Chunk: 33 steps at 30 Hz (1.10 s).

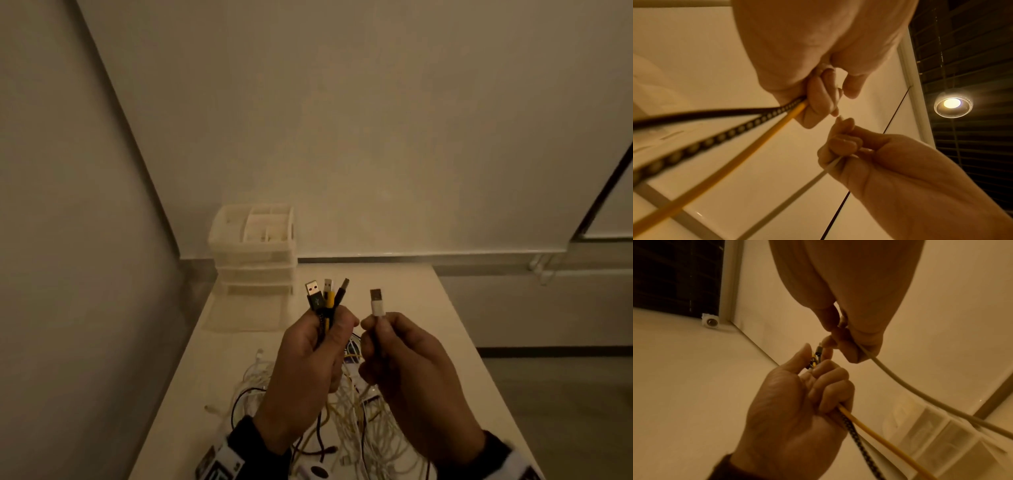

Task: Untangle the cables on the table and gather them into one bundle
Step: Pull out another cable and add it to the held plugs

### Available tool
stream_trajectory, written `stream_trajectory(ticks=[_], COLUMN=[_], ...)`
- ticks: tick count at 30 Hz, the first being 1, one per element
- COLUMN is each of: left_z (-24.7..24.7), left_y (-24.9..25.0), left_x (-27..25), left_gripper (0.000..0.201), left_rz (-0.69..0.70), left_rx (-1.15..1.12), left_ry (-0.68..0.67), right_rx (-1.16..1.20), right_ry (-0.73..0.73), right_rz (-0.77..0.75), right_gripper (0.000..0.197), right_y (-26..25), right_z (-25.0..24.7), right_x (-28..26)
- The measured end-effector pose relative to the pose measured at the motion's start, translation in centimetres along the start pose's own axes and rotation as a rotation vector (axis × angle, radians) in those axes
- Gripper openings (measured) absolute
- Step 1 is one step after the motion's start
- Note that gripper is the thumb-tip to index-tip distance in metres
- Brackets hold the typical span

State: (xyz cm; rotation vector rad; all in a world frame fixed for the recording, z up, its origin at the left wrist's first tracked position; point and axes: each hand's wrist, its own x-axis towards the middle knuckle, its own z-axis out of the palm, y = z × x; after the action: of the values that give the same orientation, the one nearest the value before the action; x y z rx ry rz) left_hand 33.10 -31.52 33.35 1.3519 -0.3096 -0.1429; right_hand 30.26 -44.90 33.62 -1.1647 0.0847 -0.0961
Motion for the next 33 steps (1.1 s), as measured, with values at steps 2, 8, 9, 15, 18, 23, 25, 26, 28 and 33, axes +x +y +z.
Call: stream_trajectory(ticks=[2,8,9,15,18,23,25,26,28,33], left_z=[0.1,1.2,1.5,2.6,2.8,2.1,1.5,1.1,0.0,-3.7], left_y=[0.0,-0.3,-0.6,-2.1,-2.4,-1.8,-0.9,-0.3,0.8,2.9], left_x=[0.0,-0.4,-0.4,-0.6,-0.7,-0.6,-0.7,-0.7,-0.5,-0.4], left_gripper=[0.031,0.028,0.028,0.032,0.029,0.039,0.042,0.043,0.041,0.038], left_rz=[0.012,0.056,0.054,-0.028,0.011,0.103,0.129,0.142,0.168,0.183], left_rx=[0.018,0.067,0.061,0.032,0.095,0.088,0.08,0.064,-0.029,-0.189], left_ry=[0.011,0.066,0.084,0.153,0.196,0.297,0.343,0.365,0.386,0.362], right_rx=[0.011,-0.251,-0.291,-0.593,-0.652,-0.738,-0.763,-0.764,-0.758,-0.794], right_ry=[-0.021,0.003,0.014,0.069,0.104,0.047,0.008,-0.013,-0.054,-0.189], right_rz=[0.028,-0.107,-0.123,-0.201,-0.253,-0.381,-0.413,-0.419,-0.417,-0.303], right_gripper=[0.024,0.022,0.022,0.016,0.012,0.018,0.019,0.019,0.012,0.024], right_y=[-0.1,0.0,0.1,1.1,1.6,2.2,2.5,2.8,3.8,6.6], right_z=[0.1,1.5,1.6,0.9,0.8,1.4,1.8,1.9,1.8,-0.3], right_x=[-0.2,-0.5,-0.5,-0.9,-1.1,-1.8,-2.4,-2.6,-3.0,-3.8])
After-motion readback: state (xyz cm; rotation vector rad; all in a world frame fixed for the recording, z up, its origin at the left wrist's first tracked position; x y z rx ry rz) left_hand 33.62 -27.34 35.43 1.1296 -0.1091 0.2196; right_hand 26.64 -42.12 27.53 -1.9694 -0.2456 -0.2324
